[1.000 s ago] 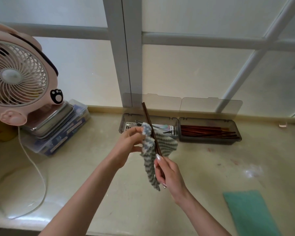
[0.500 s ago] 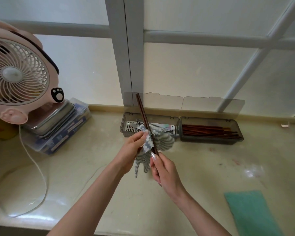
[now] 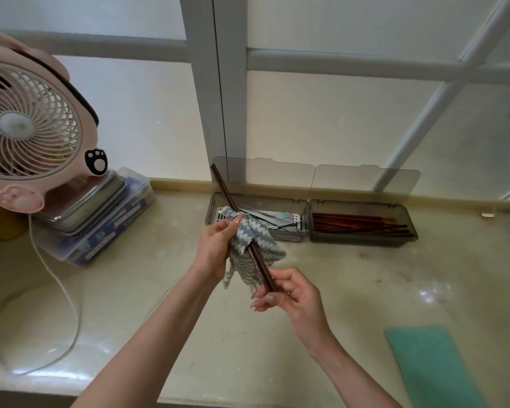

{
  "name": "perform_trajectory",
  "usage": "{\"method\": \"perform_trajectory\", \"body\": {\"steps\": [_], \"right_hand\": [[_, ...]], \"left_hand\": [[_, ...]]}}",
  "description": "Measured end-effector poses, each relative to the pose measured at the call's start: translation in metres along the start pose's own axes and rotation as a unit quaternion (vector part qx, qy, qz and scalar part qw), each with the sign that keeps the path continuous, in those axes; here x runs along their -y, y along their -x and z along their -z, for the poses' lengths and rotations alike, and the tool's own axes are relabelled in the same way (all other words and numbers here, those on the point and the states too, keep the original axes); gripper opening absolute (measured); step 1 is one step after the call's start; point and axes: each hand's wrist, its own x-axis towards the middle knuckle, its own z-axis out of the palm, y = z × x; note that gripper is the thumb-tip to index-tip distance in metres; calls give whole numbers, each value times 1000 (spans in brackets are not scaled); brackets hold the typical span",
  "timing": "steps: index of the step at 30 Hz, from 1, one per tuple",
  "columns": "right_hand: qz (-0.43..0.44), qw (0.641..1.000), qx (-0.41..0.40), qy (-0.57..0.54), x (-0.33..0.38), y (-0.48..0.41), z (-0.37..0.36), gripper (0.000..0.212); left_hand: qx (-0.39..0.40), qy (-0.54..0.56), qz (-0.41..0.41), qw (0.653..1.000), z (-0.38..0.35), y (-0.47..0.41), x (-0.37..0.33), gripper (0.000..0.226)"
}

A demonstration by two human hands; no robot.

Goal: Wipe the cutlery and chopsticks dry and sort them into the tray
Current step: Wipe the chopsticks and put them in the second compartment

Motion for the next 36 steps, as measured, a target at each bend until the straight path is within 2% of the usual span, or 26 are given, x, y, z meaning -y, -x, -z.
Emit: {"method": "perform_trajectory", "body": {"steps": [4, 9, 12, 20, 23, 26, 29, 31, 34, 36], "right_hand": [[4, 999, -53, -10, -4, 0, -2, 19], [-2, 993, -111, -26, -7, 4, -1, 16], [1, 992, -125, -35, -6, 4, -1, 16], [36, 983, -171, -57, -6, 5, -13, 22], [41, 980, -187, -49, 1, 4, -12, 21], [44, 975, -219, 3, 6, -2, -7, 24], [50, 953, -277, 115, 10, -12, 2, 45], [59, 934, -288, 202, 11, -15, 9, 53], [101, 913, -264, 295, 8, -20, 18, 64], [80, 935, -201, 282, 9, -25, 25, 69]], "left_hand": [[14, 9, -5, 1000, -7, 5, 0, 17], [26, -31, -42, 998, -19, 13, -4, 37], [19, -25, -45, 998, -21, 16, -4, 31], [69, 12, -26, 997, -37, 39, 4, 45], [73, 12, -15, 997, -39, 42, 11, 37], [81, 12, -4, 997, -41, 45, 16, 26], [90, 4, 2, 996, -42, 47, 20, 13], [91, -2, 6, 996, -41, 48, 21, 12], [113, -18, 21, 993, -41, 51, 21, 14], [127, -46, 34, 990, -39, 50, 20, 9]]}}
